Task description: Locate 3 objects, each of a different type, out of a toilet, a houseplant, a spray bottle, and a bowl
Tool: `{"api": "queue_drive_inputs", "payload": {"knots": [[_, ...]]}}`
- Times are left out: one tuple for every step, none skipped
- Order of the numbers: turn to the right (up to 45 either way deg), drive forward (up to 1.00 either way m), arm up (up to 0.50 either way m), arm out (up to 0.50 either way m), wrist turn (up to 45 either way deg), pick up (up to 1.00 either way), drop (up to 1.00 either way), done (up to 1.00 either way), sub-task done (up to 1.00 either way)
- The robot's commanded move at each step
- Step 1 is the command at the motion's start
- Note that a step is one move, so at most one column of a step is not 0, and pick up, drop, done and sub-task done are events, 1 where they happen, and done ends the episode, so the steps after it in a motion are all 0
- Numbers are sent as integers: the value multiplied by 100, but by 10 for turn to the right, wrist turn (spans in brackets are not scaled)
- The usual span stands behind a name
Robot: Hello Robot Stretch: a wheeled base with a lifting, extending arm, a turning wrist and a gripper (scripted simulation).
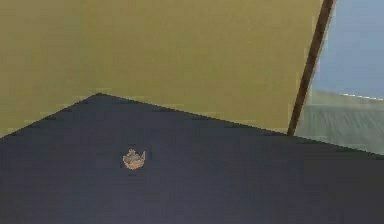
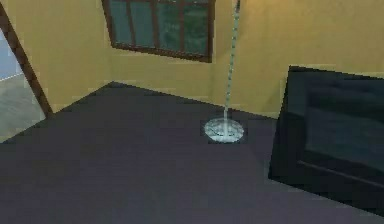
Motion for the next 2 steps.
{"api": "queue_drive_inputs", "payload": {"knots": [[-450,0,0,0,0,0,0,0,0],[-450,0,0,0,0,0,0,0,0]]}}
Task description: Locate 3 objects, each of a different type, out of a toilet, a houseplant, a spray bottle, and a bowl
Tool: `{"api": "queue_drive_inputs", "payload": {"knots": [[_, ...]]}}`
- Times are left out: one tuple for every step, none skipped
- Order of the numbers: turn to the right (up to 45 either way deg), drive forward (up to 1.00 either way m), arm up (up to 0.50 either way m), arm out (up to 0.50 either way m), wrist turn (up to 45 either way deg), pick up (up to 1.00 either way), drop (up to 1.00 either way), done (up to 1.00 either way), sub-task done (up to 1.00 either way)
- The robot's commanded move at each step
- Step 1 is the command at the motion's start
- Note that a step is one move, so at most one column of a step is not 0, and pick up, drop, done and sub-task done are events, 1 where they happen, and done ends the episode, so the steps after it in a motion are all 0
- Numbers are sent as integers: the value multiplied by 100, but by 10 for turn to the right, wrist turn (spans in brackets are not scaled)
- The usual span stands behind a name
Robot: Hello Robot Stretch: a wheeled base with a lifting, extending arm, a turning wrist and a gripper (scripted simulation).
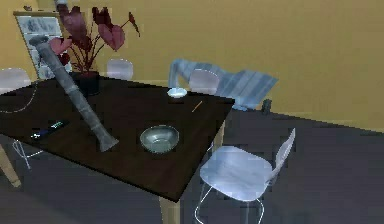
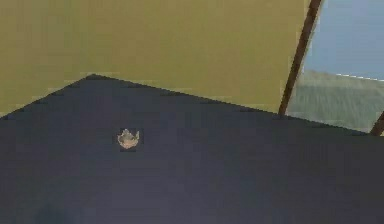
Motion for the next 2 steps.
{"api": "queue_drive_inputs", "payload": {"knots": [[-90,0,0,0,0,0,0,0,0],[0,0,0,0,0,0,0,100,0]]}}
